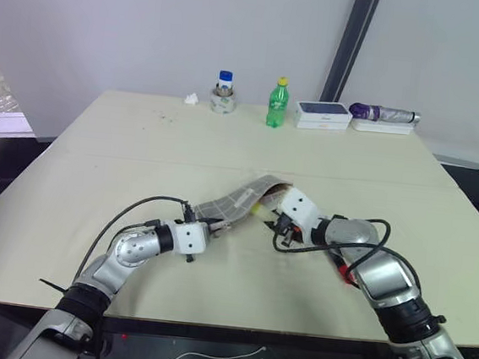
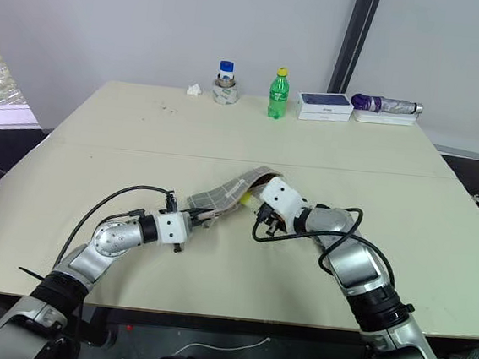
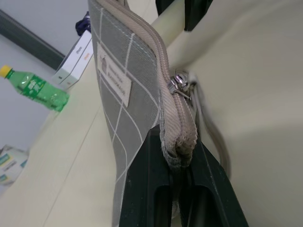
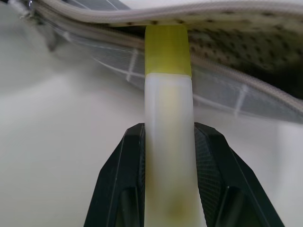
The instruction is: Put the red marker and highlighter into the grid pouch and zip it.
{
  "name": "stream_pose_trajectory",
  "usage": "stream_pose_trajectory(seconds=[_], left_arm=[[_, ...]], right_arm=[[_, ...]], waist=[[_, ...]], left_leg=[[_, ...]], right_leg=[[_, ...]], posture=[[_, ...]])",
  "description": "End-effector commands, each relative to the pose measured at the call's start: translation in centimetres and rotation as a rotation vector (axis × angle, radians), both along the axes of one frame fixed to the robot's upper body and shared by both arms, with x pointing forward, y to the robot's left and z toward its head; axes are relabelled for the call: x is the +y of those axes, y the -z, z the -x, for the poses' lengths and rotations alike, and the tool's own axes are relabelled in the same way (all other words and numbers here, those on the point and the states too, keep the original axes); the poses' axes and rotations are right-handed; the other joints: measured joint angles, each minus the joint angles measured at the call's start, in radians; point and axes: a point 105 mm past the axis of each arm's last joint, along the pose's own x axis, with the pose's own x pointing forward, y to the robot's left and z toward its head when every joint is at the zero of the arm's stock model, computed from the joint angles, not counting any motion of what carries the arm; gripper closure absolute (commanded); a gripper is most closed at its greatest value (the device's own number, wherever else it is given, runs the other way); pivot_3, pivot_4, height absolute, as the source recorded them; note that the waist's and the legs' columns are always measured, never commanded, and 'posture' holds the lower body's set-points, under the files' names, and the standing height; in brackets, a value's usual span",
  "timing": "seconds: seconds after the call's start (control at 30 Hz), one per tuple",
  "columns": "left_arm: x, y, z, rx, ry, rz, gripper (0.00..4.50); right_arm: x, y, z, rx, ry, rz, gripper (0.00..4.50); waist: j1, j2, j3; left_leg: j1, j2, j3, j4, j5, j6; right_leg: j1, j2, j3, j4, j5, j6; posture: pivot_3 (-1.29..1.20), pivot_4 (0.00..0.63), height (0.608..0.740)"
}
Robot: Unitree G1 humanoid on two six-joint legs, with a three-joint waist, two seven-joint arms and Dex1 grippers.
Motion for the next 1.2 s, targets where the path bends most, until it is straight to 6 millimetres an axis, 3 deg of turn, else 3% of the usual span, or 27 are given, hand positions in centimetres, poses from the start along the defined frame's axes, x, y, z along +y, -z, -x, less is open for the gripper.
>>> stream_pose_trajectory(seconds=[0.03,0.17,0.3,0.6,0.77,0.93,1.03,1.07,1.2], left_arm=[[0.4,-2.9,-0.1,-0.029,0.038,0.040,4.50],[2.9,-4.4,-1.2,-0.019,-0.008,0.052,4.50],[3.6,-5.2,-1.6,-0.031,-0.009,0.074,4.50],[1.5,-4.6,-0.7,0.036,0.087,0.131,4.50],[0.2,-4.2,0.3,0.071,0.152,0.171,4.50],[0.6,-4.3,0.4,0.067,0.158,0.162,4.50],[1.3,-4.4,0.1,0.062,0.135,0.158,4.50],[1.6,-4.5,0.0,0.059,0.120,0.158,4.50],[3.0,-4.3,-0.4,0.060,0.054,0.176,4.50]], right_arm=[[0.9,-1.4,-0.2,-0.105,-0.070,0.080,3.64],[0.6,-1.4,-0.1,-0.118,-0.097,0.146,3.64],[0.9,-1.5,0.2,-0.140,-0.143,0.177,3.64],[2.6,-2.5,0.2,-0.212,-0.199,0.169,3.64],[4.7,-5.0,0.3,-0.320,-0.234,0.025,3.64],[4.2,-2.6,0.6,-0.363,-0.316,0.200,3.64],[4.0,-2.3,0.6,-0.315,-0.304,0.159,3.64],[3.9,-2.4,0.7,-0.305,-0.303,0.146,2.55],[3.6,-3.0,0.9,-0.340,-0.306,0.132,0.59]], waist=[[-0.002,0.000,0.000],[-0.006,0.000,0.000],[-0.005,0.000,0.000],[-0.004,0.000,0.000],[-0.008,0.000,0.000],[-0.005,0.000,0.000],[-0.005,0.000,0.000],[-0.006,0.000,0.000],[-0.006,0.000,0.000]], left_leg=[[0.000,0.000,0.000,0.000,0.000,0.000],[0.000,0.000,0.000,0.000,0.000,0.000],[0.000,0.000,0.000,0.000,0.000,0.000],[0.000,0.000,0.000,0.000,0.000,0.000],[0.000,0.000,0.000,0.000,0.000,0.000],[0.000,0.000,0.000,0.000,0.000,0.000],[0.000,0.000,0.000,0.000,0.000,0.000],[0.000,0.000,0.000,0.000,0.000,0.000],[0.000,0.001,0.000,0.000,0.000,0.000]], right_leg=[[0.000,0.000,0.000,0.000,0.000,0.000],[-0.001,0.000,0.000,0.000,0.000,0.000],[-0.001,0.000,0.000,0.000,0.000,0.000],[-0.001,0.000,0.000,0.000,0.000,0.000],[-0.001,0.001,0.000,0.000,0.000,0.000],[-0.001,0.001,0.000,0.000,0.000,0.000],[-0.001,0.001,0.000,0.000,0.000,0.000],[-0.001,0.001,0.000,0.000,0.000,0.000],[-0.001,0.001,0.000,0.000,0.000,0.000]], posture=[[0.00,0.150,0.740],[0.00,0.150,0.740],[0.00,0.150,0.740],[0.00,0.150,0.740],[0.00,0.150,0.740],[0.00,0.150,0.740],[0.00,0.150,0.740],[0.00,0.150,0.740],[0.00,0.150,0.740]])
